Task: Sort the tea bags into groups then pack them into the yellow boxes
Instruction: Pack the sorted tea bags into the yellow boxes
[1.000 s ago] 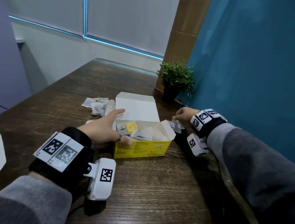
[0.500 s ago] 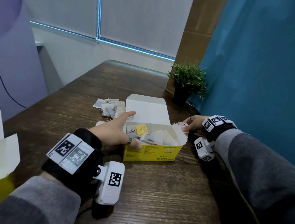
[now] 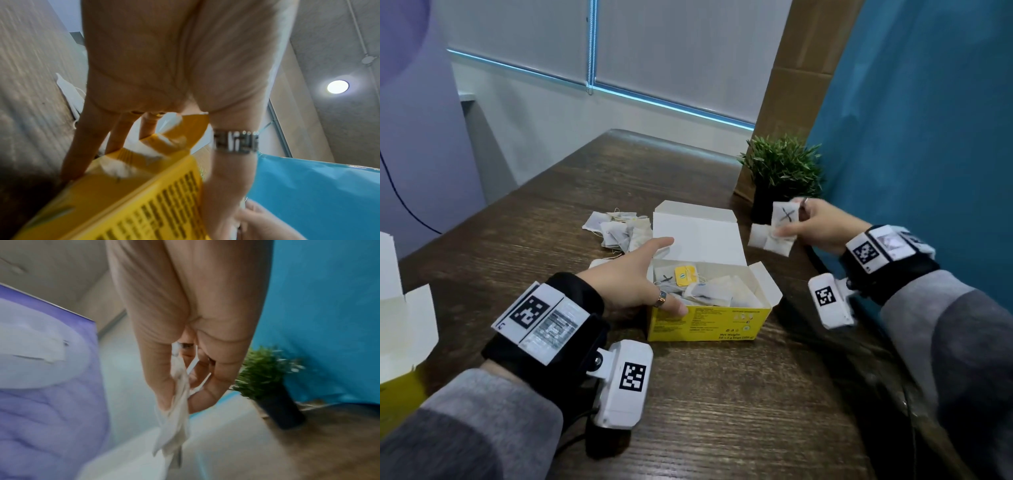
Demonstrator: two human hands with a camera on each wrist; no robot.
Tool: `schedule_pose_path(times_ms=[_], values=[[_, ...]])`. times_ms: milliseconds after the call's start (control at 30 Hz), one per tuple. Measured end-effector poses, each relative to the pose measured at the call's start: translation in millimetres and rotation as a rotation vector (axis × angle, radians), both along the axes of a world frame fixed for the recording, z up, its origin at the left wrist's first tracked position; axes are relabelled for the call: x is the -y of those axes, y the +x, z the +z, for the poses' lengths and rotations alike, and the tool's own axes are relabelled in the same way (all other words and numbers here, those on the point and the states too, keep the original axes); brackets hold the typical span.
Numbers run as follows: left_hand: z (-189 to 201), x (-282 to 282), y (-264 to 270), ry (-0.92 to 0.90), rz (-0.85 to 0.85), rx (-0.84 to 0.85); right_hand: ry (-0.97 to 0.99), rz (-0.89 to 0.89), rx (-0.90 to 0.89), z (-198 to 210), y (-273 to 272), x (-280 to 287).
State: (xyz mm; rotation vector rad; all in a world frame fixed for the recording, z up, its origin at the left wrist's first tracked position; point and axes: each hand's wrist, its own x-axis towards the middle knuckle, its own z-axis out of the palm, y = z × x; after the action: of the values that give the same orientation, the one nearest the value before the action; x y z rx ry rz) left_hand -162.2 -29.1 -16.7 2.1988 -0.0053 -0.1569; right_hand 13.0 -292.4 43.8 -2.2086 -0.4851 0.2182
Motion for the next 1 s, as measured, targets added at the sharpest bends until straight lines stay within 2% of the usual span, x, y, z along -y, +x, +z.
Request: schedule_pose_path(times_ms=[133, 200, 267, 367, 433, 500, 567, 700, 733, 800, 900, 1000], values=[[-1.5, -1.3, 1.1, 0.0, 0.01, 0.008, 0.102, 0.259, -0.095, 31.7, -54.6, -41.2], [-2.7, -1.7, 2.1, -0.02, 0.01, -0.001, 0.143, 0.406, -0.222, 30.1, -74.2, -61.9], [-4.1, -2.2, 2.6, -0.047, 0.001, -0.008, 0.1, 0.481, -0.313, 18.3, -84.8, -80.1], [-5.0, -2.4, 2.5, -0.049, 0.018, 0.009, -0.113, 0.429, -0.26, -4.2, -90.8, -98.5], [-4.4, -2.5, 2.4, -0.027, 0.016, 0.015, -0.337, 0.352, -0.071, -14.1, -87.8, -103.1], [-4.2, -2.5, 2.4, -0.018, 0.01, 0.014, -0.468, 0.316, 0.091, -17.5, -83.8, -102.2], [-4.1, -2.3, 2.6, -0.035, 0.018, 0.004, -0.432, 0.25, 0.153, -15.0, -80.4, -94.8], [-5.3, -1.2, 2.6, -0.073, 0.021, 0.005, -0.067, 0.191, -0.043, -6.1, -73.3, -72.4], [-5.8, -0.9, 2.5, -0.08, 0.021, 0.006, -0.047, 0.186, -0.054, -4.9, -71.7, -66.7], [-5.9, -0.8, 3.0, -0.081, 0.02, 0.011, -0.158, 0.201, -0.054, -4.3, -69.2, -58.0], [-5.1, -0.9, 3.4, -0.097, 0.012, -0.001, -0.507, 0.284, -0.015, -9.1, -69.8, -52.2], [-5.2, -1.2, 3.9, -0.104, 0.01, -0.009, -0.713, 0.264, 0.27, -14.9, -73.0, -51.9]])
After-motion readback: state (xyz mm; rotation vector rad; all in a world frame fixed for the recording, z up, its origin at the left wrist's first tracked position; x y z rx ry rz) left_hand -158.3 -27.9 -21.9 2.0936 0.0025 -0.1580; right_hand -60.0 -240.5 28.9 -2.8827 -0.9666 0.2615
